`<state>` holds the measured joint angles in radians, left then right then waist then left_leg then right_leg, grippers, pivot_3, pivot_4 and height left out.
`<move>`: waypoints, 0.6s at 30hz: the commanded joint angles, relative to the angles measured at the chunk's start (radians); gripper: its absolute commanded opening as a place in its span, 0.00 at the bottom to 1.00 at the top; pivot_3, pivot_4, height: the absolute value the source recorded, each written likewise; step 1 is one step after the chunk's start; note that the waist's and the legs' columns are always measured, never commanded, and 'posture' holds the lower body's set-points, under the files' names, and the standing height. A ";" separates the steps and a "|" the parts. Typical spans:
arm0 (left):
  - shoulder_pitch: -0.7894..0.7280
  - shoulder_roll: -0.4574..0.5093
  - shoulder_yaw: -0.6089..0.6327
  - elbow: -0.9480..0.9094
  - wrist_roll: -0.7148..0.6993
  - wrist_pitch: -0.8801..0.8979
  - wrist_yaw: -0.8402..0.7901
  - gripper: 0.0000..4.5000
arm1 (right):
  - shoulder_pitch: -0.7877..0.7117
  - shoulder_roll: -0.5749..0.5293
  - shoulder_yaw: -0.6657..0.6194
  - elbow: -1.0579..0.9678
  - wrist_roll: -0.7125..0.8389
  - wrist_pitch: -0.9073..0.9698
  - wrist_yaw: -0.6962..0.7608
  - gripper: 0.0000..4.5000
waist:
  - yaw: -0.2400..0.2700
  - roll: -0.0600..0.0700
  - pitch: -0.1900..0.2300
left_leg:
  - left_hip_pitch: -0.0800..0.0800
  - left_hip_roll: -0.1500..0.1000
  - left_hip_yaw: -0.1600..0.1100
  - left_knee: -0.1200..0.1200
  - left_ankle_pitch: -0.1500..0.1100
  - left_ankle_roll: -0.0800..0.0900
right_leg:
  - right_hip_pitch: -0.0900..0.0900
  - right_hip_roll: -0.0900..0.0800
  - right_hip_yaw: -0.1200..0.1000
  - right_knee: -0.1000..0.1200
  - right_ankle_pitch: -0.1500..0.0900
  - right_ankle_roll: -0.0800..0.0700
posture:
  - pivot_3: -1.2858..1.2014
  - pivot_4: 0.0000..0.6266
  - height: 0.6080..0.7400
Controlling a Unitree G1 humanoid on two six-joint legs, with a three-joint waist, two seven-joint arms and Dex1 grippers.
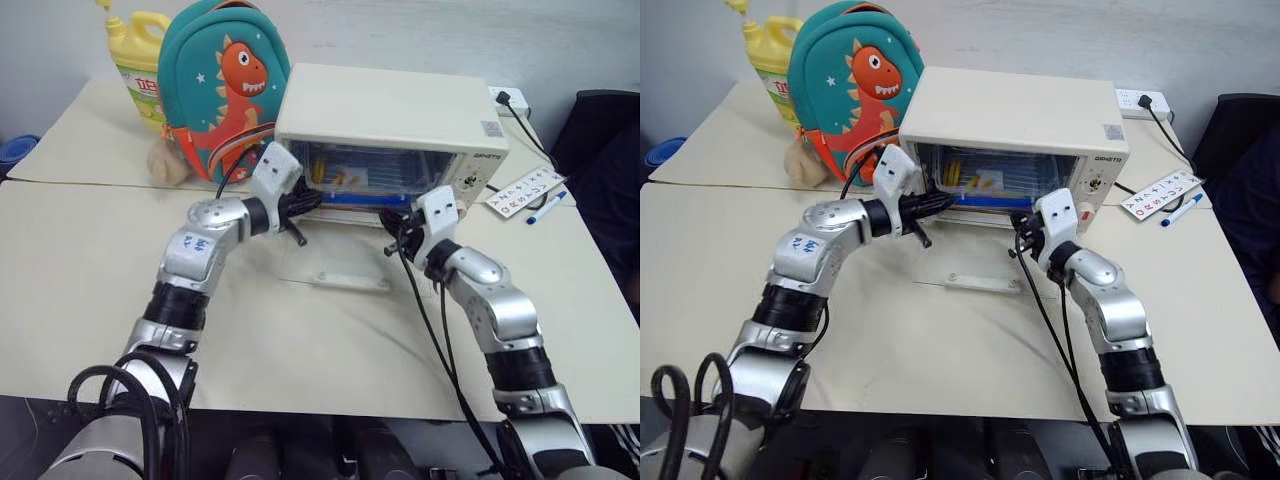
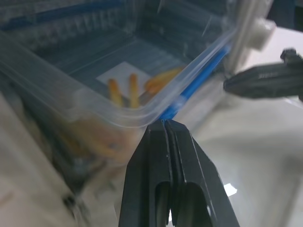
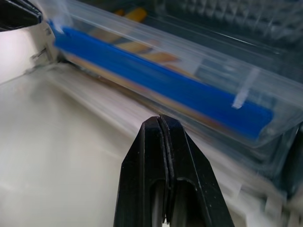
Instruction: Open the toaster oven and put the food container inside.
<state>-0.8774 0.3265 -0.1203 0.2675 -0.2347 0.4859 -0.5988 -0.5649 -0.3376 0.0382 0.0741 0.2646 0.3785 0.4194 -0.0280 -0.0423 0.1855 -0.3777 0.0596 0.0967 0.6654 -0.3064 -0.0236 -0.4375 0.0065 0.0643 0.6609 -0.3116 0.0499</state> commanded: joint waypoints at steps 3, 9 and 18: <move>-0.045 -0.057 0.024 0.082 0.033 -0.072 0.047 0.01 | -0.083 0.035 -0.029 0.122 -0.029 -0.094 0.001 0.00 | -0.005 0.000 0.000 | 0.000 0.000 0.001 0.000 0.000 0.000 | -0.001 0.000 0.001 0.000 0.000 0.000 | 0.52 0.24 1.00; 0.036 0.011 0.062 -0.143 -0.071 0.074 -0.058 0.05 | 0.025 -0.047 -0.081 -0.125 0.068 0.038 0.084 0.00 | -0.009 0.001 0.000 | -0.001 0.001 0.005 -0.001 0.002 -0.003 | -0.006 0.001 0.005 0.006 0.000 0.000 | 0.52 0.24 1.00; 0.177 0.426 0.274 -0.505 -0.368 0.297 -0.392 0.62 | 0.315 -0.239 -0.258 -0.364 0.125 0.180 0.103 0.00 | -0.028 0.001 0.001 | 0.004 0.001 0.006 -0.001 0.004 -0.006 | -0.004 0.002 0.008 0.008 0.000 0.000 | 0.52 0.24 1.00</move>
<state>-0.6945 0.7155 0.1068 -0.1746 -0.5330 0.7601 -0.9250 -0.2573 -0.5634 -0.1808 -0.2628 0.3757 0.5526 0.5247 -0.0562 -0.0409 0.1860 -0.3728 0.0608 0.1032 0.6637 -0.3027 -0.0292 -0.4403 0.0084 0.0724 0.6689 -0.3117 0.0496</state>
